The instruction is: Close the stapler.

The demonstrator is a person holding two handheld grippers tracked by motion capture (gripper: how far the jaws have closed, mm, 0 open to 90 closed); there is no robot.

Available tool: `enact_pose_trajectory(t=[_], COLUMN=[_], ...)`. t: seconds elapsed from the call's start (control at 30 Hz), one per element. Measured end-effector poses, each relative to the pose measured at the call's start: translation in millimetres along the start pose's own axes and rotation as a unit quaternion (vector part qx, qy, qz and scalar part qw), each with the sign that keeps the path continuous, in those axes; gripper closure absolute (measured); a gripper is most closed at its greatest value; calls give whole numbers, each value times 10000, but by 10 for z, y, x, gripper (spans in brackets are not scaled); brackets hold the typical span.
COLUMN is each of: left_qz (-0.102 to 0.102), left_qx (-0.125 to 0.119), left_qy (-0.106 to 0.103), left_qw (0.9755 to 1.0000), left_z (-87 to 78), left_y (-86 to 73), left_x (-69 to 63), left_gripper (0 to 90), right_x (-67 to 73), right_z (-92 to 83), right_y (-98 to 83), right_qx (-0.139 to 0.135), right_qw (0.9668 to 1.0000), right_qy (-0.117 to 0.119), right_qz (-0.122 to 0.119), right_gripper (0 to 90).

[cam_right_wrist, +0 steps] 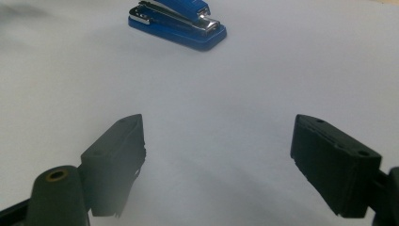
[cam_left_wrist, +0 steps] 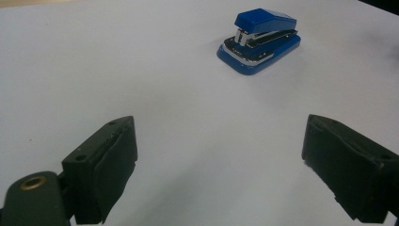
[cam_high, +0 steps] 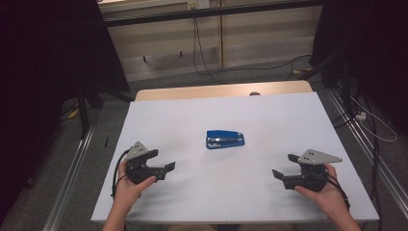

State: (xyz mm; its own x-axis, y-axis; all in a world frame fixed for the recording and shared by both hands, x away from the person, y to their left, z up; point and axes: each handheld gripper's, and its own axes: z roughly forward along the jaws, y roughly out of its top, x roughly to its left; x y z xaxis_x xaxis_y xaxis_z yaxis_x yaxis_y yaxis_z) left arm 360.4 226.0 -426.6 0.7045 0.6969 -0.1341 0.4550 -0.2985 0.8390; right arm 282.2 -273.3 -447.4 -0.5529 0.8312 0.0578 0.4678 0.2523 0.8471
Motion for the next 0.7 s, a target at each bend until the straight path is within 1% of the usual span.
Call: enact_pose_trajectory(t=[0.03, 0.17, 0.3, 0.37, 0.43, 0.5, 0.57, 0.63, 0.7], left_qz=[-24, 12, 12, 21, 10, 14, 47, 38, 34], left_qx=[-10, -17, -6, -12, -56, -78, -48, -55, -82], left_qy=[-7, 15, 35, 63, 75, 86, 88, 77, 74], left_qw=[10000, 10000, 10000, 10000, 10000, 9999, 9999, 9999, 9999], left_z=[-11, -81, -130, -157, -178, -193, -202, -204, -204], left_y=[-7, -44, -83, -95, -108, -124, -136, -139, -132], left_x=[-1, 13, 25, 27, 31, 34, 39, 38, 37], left_gripper=[111, 110, 110, 110, 110, 110, 106, 105, 105], right_x=[3, 6, 12, 15, 15, 12, 12, 8, 7], right_z=[-3, 0, -8, -19, -29, -39, -45, -44, -40], right_y=[4, 0, 3, 6, 3, -6, -11, -13, -18], right_qx=[-14, -3, -19, -58, -60, -54, -24, -55, -44], right_qw=[10000, 10000, 10000, 10000, 10000, 10000, 9999, 10000, 10000], right_qy=[4, 0, 0, 7, 2, -10, -61, -37, -47], right_qz=[8, -37, 3, -53, -41, -57, -104, -60, -71], right_gripper=[179, 179, 177, 177, 177, 177, 177, 177, 177])
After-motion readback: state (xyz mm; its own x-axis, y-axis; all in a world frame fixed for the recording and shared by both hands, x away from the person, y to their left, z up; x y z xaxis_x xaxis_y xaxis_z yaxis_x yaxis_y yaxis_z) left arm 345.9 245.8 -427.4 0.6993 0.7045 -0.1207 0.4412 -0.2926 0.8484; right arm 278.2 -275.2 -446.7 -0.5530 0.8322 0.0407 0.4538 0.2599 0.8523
